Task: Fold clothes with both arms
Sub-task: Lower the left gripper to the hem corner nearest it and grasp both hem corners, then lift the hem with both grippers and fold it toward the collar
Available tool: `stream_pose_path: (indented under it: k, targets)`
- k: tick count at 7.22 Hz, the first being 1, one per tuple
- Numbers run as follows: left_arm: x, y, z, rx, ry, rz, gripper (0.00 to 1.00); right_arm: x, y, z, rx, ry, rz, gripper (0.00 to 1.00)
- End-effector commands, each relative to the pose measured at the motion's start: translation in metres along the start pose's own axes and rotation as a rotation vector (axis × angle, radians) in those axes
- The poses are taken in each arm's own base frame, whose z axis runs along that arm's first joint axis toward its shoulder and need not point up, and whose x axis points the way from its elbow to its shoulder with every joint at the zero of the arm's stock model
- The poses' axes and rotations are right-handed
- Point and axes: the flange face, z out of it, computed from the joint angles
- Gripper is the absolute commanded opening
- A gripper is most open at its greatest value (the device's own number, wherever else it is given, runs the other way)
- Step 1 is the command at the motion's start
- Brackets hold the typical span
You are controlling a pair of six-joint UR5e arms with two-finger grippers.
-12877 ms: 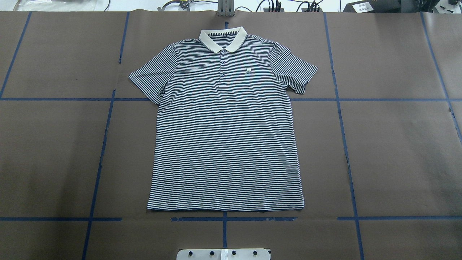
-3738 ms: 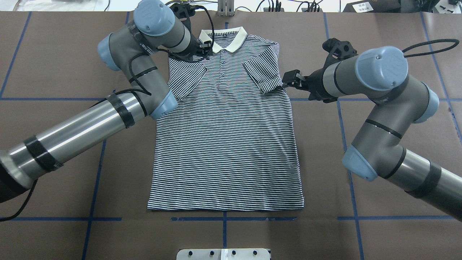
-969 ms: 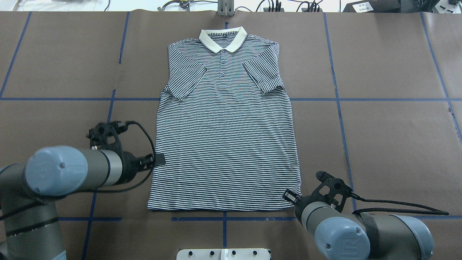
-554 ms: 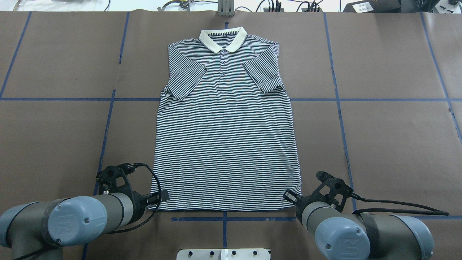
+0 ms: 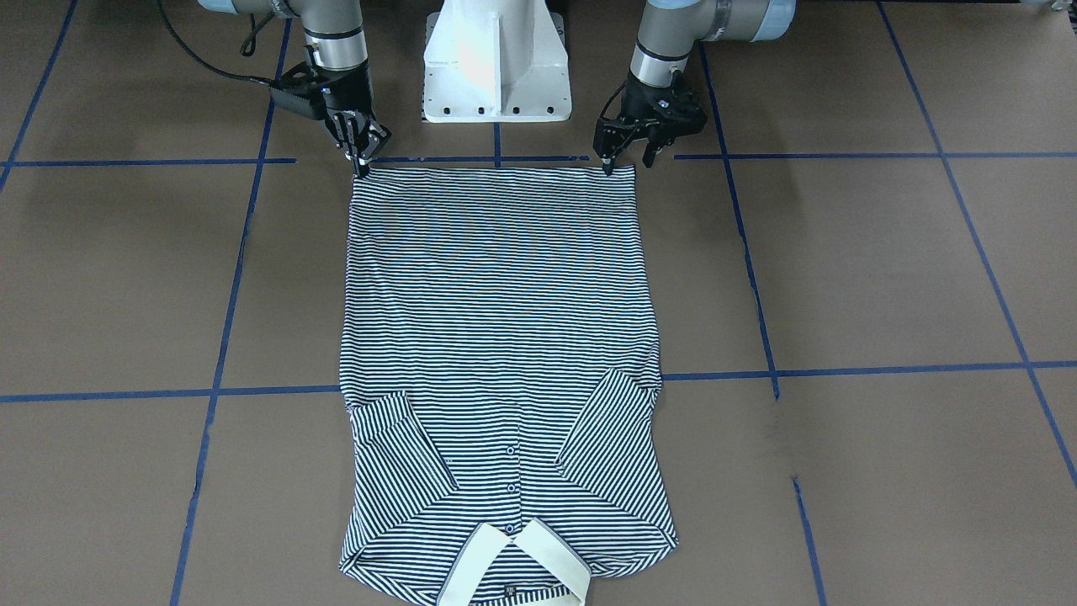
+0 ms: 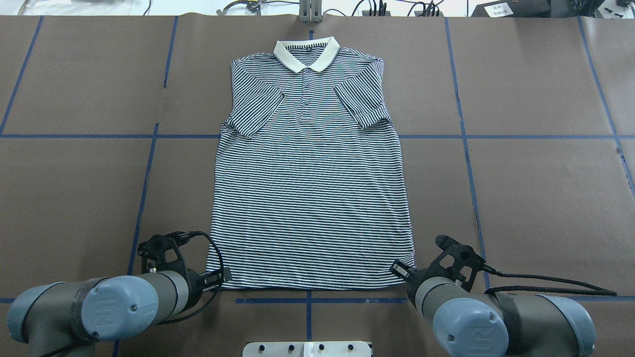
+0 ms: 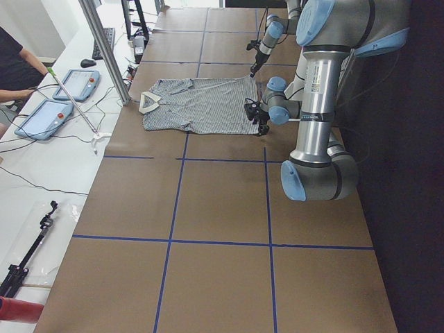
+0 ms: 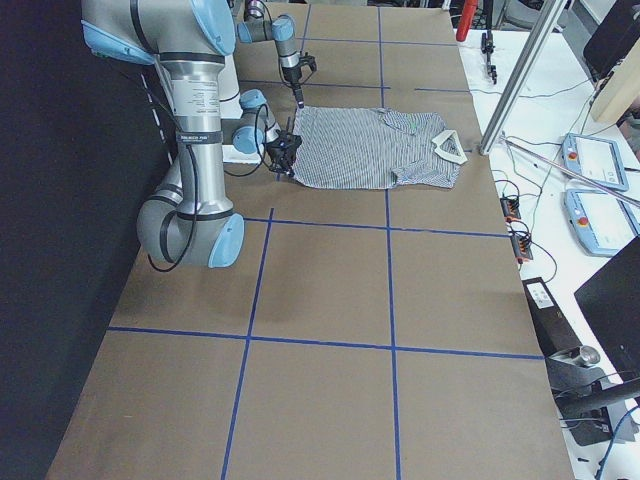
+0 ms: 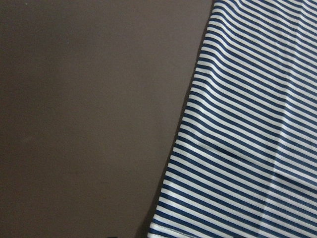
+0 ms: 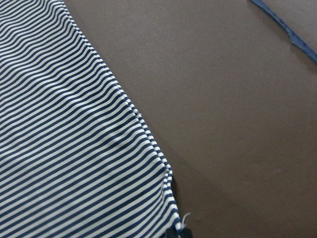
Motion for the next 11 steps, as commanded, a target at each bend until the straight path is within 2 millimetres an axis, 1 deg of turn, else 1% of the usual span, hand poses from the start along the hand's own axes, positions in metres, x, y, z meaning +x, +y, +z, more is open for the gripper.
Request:
stream_pose_path:
  k: [1,2,4,5,6,7,8,9,10,11]
  targets:
    - [-0.002,0.000,0.003,-0.002,-0.007,0.000,0.27,0.000,0.000,0.000,0.000,0.000,0.000,0.00]
    - [0.000,0.001,0.000,-0.004,-0.002,-0.001,0.00,-0.001,0.000,-0.002,-0.002,-0.003,0.001,0.00]
    - [0.000,0.001,-0.003,-0.005,0.004,-0.004,0.00,-0.001,0.000,-0.002,-0.003,-0.003,0.001,0.00]
    - [0.005,0.000,-0.018,-0.011,0.031,-0.008,0.00,-0.002,-0.001,-0.005,-0.003,-0.010,0.005,0.00]
    - [0.007,-0.001,-0.038,-0.014,0.046,-0.015,0.00,-0.004,0.000,-0.013,-0.014,-0.023,0.009,0.00]
    - [0.007,0.005,-0.048,-0.015,0.009,-0.034,0.00,0.003,0.017,-0.029,-0.053,-0.027,-0.016,0.00]
    - [0.010,0.015,-0.065,-0.042,0.028,-0.067,0.00,0.007,0.026,-0.040,-0.090,0.001,-0.015,0.00]
    - [0.013,0.025,-0.080,-0.094,0.044,-0.141,0.00,0.013,0.031,-0.054,-0.149,0.020,0.045,0.00]
    - [0.015,0.028,-0.090,-0.114,0.055,-0.187,0.00,0.014,0.027,-0.068,-0.181,0.017,0.059,0.00]
    - [0.015,0.028,-0.090,-0.116,0.050,-0.275,0.00,0.021,0.021,-0.082,-0.217,0.028,0.093,0.00]
